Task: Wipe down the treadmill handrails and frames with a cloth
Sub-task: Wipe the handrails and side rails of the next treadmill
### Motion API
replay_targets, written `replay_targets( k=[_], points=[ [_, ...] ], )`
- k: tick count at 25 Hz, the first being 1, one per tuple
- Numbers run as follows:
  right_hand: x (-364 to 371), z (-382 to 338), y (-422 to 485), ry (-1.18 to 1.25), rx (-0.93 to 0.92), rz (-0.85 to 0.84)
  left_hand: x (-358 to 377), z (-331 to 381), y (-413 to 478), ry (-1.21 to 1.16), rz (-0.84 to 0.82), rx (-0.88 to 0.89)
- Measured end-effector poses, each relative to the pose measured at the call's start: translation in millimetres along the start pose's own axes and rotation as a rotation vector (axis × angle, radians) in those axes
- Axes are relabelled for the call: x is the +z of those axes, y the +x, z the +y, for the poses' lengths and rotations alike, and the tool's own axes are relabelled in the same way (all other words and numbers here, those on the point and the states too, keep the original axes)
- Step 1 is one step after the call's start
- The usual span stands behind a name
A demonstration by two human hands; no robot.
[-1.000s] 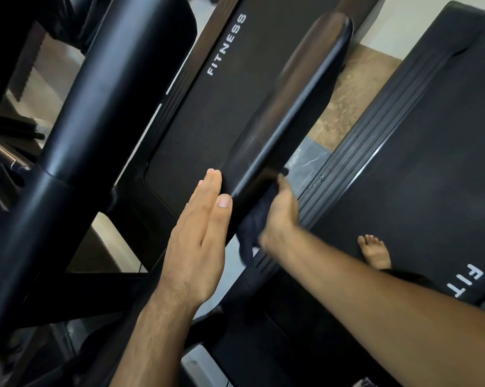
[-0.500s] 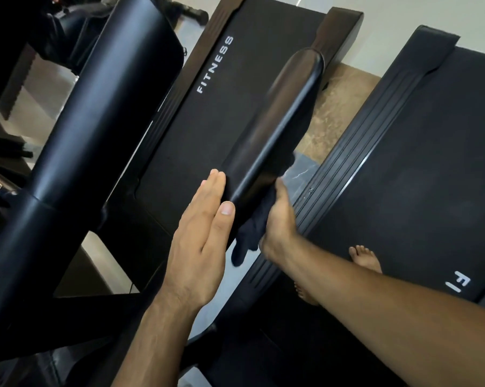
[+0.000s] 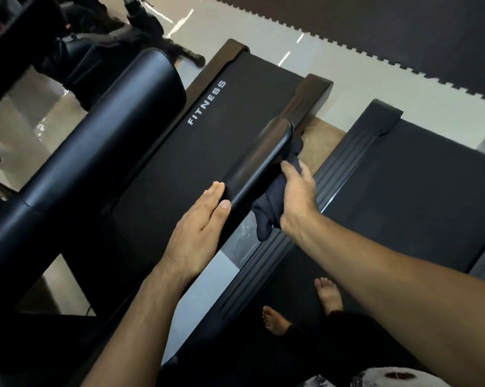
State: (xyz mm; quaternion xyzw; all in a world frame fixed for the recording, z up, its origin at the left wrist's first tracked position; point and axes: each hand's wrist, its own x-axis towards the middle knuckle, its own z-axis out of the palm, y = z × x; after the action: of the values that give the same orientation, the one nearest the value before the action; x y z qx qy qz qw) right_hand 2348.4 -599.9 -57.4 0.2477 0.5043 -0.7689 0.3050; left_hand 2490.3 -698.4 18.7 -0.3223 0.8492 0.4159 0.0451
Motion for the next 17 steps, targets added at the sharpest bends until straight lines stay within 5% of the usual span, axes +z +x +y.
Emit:
replay_targets(
  k=[3, 8, 14, 17],
  points=[
    [2.5, -21.8, -50.0, -0.347, -0.206, -0.008, -5.2, 7.9, -7.8, -0.032, 0.007, -0.037],
    [10.9, -31.0, -130.0, -0.749, -0.271, -0.198, -36.8, -1.9, -56.8, -0.023, 0.114, -0.130],
    [77.7, 18.8, -211.4, -1.464, -0.455, -0.924, -77.6, -57.5, -168.7, 0.032, 0.377, -0.375],
    [114.7, 65.4, -251.4, -1.639, -0.673, -1.169, -90.2, -93.8, -240.5, -0.023, 0.531, -0.532]
  ],
)
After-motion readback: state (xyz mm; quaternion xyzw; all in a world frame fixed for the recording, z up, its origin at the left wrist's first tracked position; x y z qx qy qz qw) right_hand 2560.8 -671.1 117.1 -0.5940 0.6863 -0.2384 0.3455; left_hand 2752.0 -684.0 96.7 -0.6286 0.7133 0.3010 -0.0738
